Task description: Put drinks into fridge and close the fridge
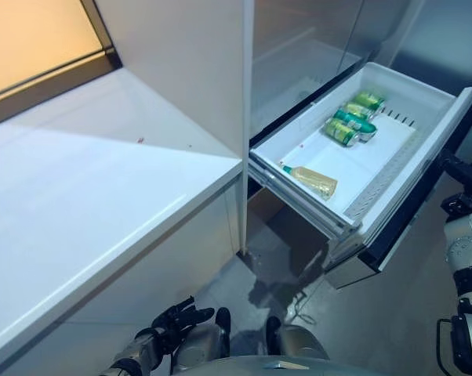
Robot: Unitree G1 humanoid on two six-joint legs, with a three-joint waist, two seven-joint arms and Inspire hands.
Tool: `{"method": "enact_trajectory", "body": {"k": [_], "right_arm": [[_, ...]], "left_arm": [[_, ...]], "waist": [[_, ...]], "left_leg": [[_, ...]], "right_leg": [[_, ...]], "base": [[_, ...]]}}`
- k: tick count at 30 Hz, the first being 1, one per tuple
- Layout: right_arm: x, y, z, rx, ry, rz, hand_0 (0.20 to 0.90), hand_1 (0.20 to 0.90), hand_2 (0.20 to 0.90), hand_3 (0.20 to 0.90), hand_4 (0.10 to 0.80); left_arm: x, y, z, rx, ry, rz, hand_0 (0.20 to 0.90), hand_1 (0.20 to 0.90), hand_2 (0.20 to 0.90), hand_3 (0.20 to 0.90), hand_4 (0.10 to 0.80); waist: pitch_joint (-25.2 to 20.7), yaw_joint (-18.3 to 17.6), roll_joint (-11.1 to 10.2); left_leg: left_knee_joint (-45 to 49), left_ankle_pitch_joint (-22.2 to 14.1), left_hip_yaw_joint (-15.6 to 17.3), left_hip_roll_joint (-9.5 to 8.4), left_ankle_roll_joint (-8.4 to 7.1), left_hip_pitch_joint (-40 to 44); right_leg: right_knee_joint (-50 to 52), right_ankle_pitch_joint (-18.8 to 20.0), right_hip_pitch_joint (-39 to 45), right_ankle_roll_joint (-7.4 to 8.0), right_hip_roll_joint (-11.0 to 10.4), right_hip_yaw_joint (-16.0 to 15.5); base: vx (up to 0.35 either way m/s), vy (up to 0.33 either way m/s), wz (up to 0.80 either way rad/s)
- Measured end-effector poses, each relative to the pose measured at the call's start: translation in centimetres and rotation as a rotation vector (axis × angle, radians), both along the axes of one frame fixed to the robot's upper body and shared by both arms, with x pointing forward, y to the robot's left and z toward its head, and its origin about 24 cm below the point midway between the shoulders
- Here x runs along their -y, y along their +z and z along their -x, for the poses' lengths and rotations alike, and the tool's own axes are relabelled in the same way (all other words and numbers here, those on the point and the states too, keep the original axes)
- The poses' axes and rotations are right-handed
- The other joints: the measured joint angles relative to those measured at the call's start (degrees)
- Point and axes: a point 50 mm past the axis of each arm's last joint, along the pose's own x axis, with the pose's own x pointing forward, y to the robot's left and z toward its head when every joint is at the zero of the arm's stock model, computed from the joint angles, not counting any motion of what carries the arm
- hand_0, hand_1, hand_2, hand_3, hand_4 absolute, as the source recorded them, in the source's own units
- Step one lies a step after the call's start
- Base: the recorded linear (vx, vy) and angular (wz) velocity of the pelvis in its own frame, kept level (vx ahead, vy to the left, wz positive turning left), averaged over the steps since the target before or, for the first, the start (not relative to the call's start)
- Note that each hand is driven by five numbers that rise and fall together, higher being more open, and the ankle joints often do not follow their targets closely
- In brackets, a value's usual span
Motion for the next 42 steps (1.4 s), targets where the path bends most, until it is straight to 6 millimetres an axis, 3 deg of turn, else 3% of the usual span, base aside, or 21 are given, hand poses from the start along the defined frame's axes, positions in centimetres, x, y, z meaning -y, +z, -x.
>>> {"method": "enact_trajectory", "body": {"k": [7, 15, 24, 35, 37, 39, 42], "right_arm": [[-0.5, 2.8, -1.2, 0.252, 0.018, -0.091, 0.9, 0.9, 0.9, 0.9, 0.8], [-1.1, 5.3, -2.3, 0.383, 0.059, -0.098, 0.9, 0.9, 0.9, 0.9, 0.8], [-1.8, 6.6, -2.8, 0.426, 0.12, -0.055, 0.9, 0.9, 0.9, 0.9, 0.8], [-2.3, 7.9, -3.6, 0.438, 0.138, -0.028, 0.9, 0.9, 0.9, 0.9, 0.8], [-2.6, 8.7, -4.1, 0.442, 0.151, -0.014, 0.9, 0.9, 0.9, 0.9, 0.8], [-2.7, 8.7, -4.3, 0.434, 0.156, -0.019, 0.9, 0.9, 0.9, 0.9, 0.8], [-2.8, 9.2, -4.5, 0.442, 0.155, -0.023, 0.9, 0.9, 0.9, 0.9, 0.8]], "left_arm": [[0.2, 1.7, -3.9, 0.133, 0.031, 0.008, 0.9, 0.9, 0.9, 0.9, 0.8], [0.5, 2.3, -4.7, 0.192, 0.077, 0.049, 0.9, 0.9, 0.9, 0.9, 0.8], [0.9, 2.3, -4.9, 0.212, 0.108, 0.079, 0.9, 0.9, 0.9, 0.9, 0.8], [1.3, 2.2, -4.6, 0.215, 0.101, 0.104, 0.9, 0.9, 0.9, 0.9, 0.8], [1.4, 2.1, -4.4, 0.214, 0.099, 0.11, 0.9, 0.9, 0.9, 0.9, 0.8], [1.3, 2.1, -4.3, 0.215, 0.096, 0.115, 0.9, 0.9, 0.9, 0.9, 0.8], [1.3, 2.0, -4.2, 0.214, 0.095, 0.118, 0.9, 0.9, 0.9, 0.9, 0.8]], "waist": [[5.8, 0.3, 0.3], [7.2, 0.4, 0.9], [8.1, 0.5, 1.8], [9.3, 3.3, 4.0], [9.6, 4.1, 4.5], [9.7, 5.4, 4.8], [9.7, 6.9, 4.8]], "left_leg": [[9.6, -2.4, 0.4, -0.53, 0.36, -9.6], [11.6, -2.4, -0.7, -1.72, 0.38, -14.2], [11.3, -1.8, -3.6, -2.56, -0.55, -14.7], [5.4, 0.7, -8.9, -3.67, -1.74, -11.7], [4.2, 0.9, -9.6, -3.54, -1.52, -11.1], [3.1, 2.6, -11.3, -3.5, -2.53, -10.3], [1.5, 3.5, -12.5, -3.48, -2.71, -9.7]], "right_leg": [[8.3, -1.1, -9.1, 0.23, -0.6, 1.0], [10.7, -1.1, -14.0, 0.35, -0.4, 2.0], [10.9, -1.1, -14.0, 0.33, -0.5, 0.1], [7.9, -1.1, -10.2, -0.7, -2.3, -5.7], [7.0, -1.0, -9.4, -1.25, -3.0, -7.4], [6.9, -1.5, -8.2, -2.02, -3.0, -9.0], [6.5, -1.9, -7.5, -2.6, -3.4, -10.9]], "base": [[-0.094, 0.044, -0.04], [-0.037, 0.034, -0.06], [0.013, 0.018, 0.08], [0.034, 0.0, 0.28], [0.054, 0.015, 0.35], [0.049, 0.018, 0.33], [0.032, 0.01, 0.34]]}}
